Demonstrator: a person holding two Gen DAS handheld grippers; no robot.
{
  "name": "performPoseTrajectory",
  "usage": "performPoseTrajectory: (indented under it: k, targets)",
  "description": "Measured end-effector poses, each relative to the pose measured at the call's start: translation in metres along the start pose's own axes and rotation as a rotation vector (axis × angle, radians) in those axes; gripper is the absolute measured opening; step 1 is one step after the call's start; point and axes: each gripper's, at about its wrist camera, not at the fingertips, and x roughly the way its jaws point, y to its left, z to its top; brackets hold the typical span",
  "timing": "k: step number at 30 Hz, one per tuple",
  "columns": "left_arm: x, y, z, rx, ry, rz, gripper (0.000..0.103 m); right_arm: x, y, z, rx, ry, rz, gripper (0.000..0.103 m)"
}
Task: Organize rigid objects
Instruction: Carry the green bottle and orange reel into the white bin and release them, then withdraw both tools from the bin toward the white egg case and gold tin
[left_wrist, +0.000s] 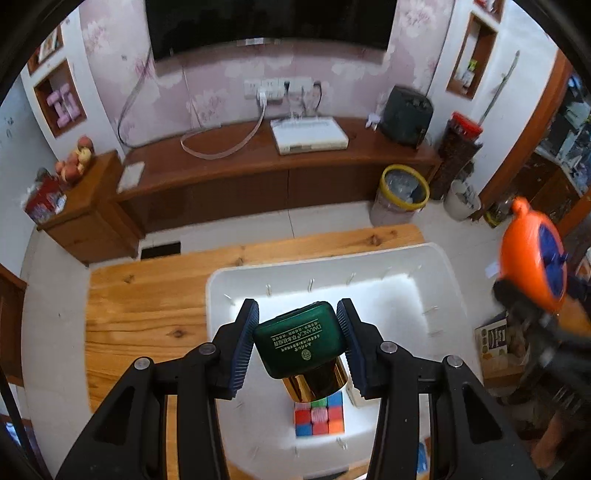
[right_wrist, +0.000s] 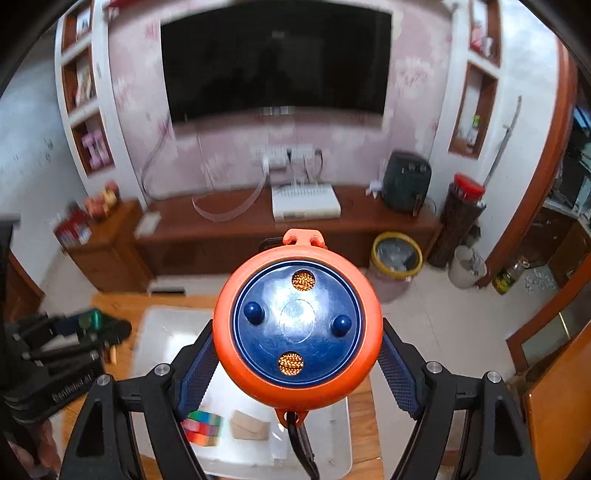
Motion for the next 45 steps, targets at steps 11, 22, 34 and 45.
performPoseTrajectory:
  k: [11, 22, 34, 45]
  targets:
    - [0.111, -0.013, -0.011, -0.003, 0.144, 0.021, 0.048, 0.141, 0.016, -0.063, -0.063, 0.310, 0.018, 0.081]
    - [0.141, -0.023, -0.023, 0.008, 0.205, 0.027, 0.048, 0.174, 0.031, -0.078, -0.164, 0.407, -0.046, 0.082]
    - [0.068, -0.016, -0.028, -0.003, 0.122, 0.029, 0.086, 0.104, 0.022, -0.076, -0.115, 0.286, -0.003, 0.082]
    - [-0.062, -0.010, -0.077, 0.093, 0.006, 0.005, 0.086, -0.028, 0.014, -0.101, -0.127, 0.102, 0.040, 0.082]
